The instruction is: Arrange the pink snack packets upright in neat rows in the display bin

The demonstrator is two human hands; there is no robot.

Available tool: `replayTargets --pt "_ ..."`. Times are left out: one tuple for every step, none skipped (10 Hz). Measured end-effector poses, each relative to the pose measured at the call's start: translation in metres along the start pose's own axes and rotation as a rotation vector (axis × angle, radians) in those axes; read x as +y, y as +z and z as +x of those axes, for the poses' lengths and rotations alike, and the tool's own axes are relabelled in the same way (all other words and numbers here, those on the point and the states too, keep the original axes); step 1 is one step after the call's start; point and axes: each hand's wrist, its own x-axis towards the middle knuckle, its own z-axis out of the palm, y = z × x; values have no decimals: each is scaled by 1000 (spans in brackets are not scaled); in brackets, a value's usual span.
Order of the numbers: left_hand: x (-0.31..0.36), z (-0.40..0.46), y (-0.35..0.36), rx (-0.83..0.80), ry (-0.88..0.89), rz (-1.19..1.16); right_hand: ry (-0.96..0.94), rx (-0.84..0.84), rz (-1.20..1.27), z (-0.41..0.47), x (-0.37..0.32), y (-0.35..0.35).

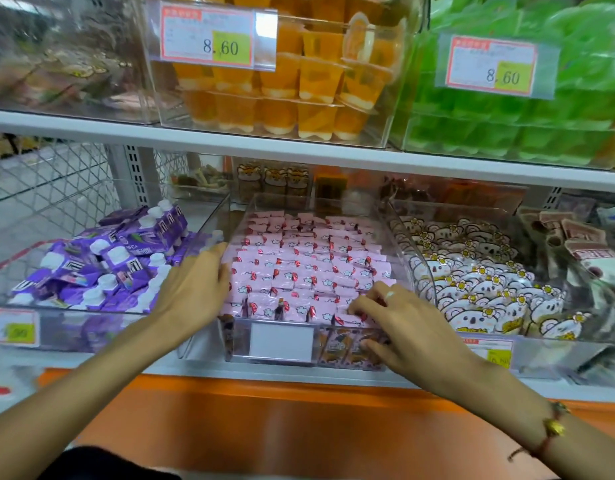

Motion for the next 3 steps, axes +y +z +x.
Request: replayTargets --pt "-6 1 -2 -38 -5 -31 9 27 5 -1 -3 3" --pt "-4 5 -4 -104 -71 -33 21 39 23 -1 -10 6" --pt "-7 5 -12 -124 -120 -157 37 52 137 -3 -6 -3"
